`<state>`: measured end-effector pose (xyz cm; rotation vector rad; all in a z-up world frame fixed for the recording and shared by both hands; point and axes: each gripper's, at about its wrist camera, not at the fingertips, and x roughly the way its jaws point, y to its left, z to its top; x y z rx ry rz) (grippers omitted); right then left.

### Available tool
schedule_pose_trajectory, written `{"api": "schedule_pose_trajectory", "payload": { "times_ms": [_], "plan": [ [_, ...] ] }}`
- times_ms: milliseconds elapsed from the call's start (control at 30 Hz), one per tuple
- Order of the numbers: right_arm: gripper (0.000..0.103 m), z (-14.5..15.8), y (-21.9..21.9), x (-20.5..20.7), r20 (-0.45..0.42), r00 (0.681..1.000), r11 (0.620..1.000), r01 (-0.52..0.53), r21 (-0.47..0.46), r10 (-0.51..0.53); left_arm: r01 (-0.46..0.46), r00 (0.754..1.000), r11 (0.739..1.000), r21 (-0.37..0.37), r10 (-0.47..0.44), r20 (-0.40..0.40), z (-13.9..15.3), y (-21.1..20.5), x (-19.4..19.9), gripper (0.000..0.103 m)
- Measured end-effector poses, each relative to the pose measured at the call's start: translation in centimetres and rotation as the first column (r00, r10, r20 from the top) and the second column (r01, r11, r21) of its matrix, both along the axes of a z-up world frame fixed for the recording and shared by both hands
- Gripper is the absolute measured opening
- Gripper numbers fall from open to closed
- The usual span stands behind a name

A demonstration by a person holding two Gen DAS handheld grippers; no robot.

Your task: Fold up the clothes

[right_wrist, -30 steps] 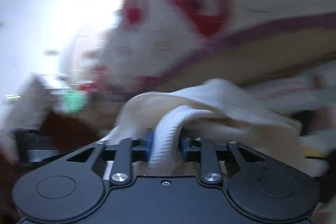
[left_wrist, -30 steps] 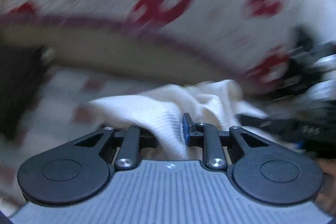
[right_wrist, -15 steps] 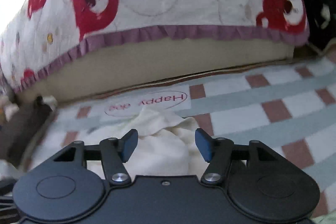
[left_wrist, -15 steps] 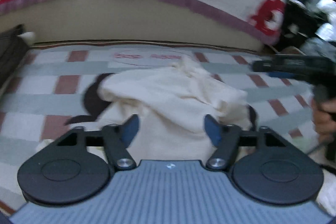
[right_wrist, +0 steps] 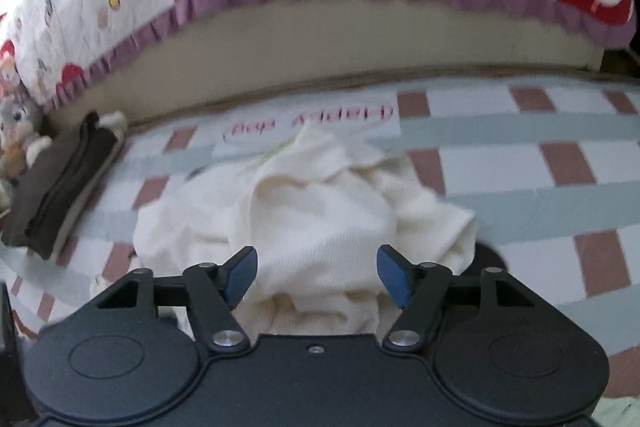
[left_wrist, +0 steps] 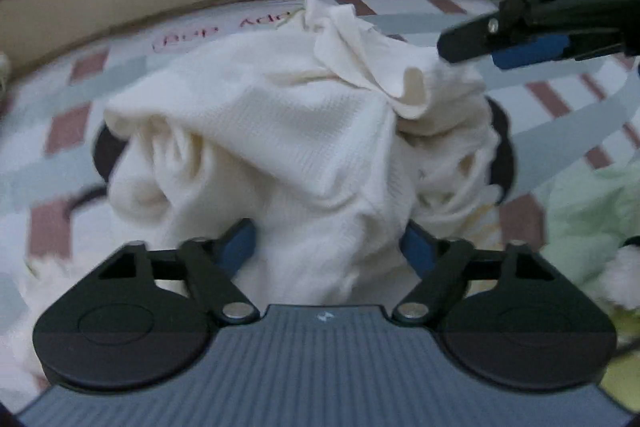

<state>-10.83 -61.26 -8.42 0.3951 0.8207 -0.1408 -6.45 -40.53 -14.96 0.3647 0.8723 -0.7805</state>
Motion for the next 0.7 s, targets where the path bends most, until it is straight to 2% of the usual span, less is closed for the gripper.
{"api": "schedule_pose_trajectory", "payload": {
  "times_ms": [33,133,200,267,333,433,533,633,700],
  "plan": [
    [0.071,-0.3,-0.1,0.2,-0.011,1.000,1.000,-0.001,0.017,0.001,-0.005,1.000,1.000,0.018,0.005,0.029,0.4,0.1,0.4,0.017],
    [0.071,-1.1,-0.8,0.5,-0.037,0.999,0.998,0.027,0.048,-0.025,-0.061,0.987,0.998,0.010,0.059,0.150,2.9,2.3,2.3,0.012],
    [0.071,-1.1,-1.1,0.5,-0.049,0.998,0.997,0.036,0.067,-0.032,-0.098,0.966,0.995,0.006,0.093,0.241,4.6,3.8,3.5,0.012],
    [0.071,-1.0,-1.5,0.6,-0.062,0.998,0.995,0.030,0.100,-0.023,-0.140,0.900,0.989,0.045,0.109,0.421,6.6,5.8,4.8,0.012],
    [0.071,-0.7,-1.7,0.5,-0.046,0.999,0.991,0.021,0.135,-0.015,-0.191,0.861,0.980,0.059,0.139,0.489,7.8,7.6,6.7,0.012],
    [0.071,-0.3,-1.2,0.5,-0.003,1.000,0.990,-0.008,0.139,0.009,-0.293,0.861,0.956,-0.020,0.273,0.430,7.8,11.5,9.7,0.012],
    [0.072,-0.6,0.5,1.0,-0.024,0.996,0.994,-0.085,0.065,0.087,-0.385,0.848,0.916,-0.116,0.401,0.347,5.7,15.3,10.8,0.012],
    [0.071,-1.1,3.0,2.0,-0.065,0.970,0.972,-0.232,0.024,0.233,-0.470,0.846,0.880,-0.066,0.470,0.249,3.7,16.5,11.5,0.011],
    [0.071,-1.6,4.9,2.7,-0.100,0.950,0.953,-0.301,-0.027,0.297,-0.480,0.852,0.869,-0.118,0.494,0.174,4.3,17.3,12.0,0.011]
  ]
}}
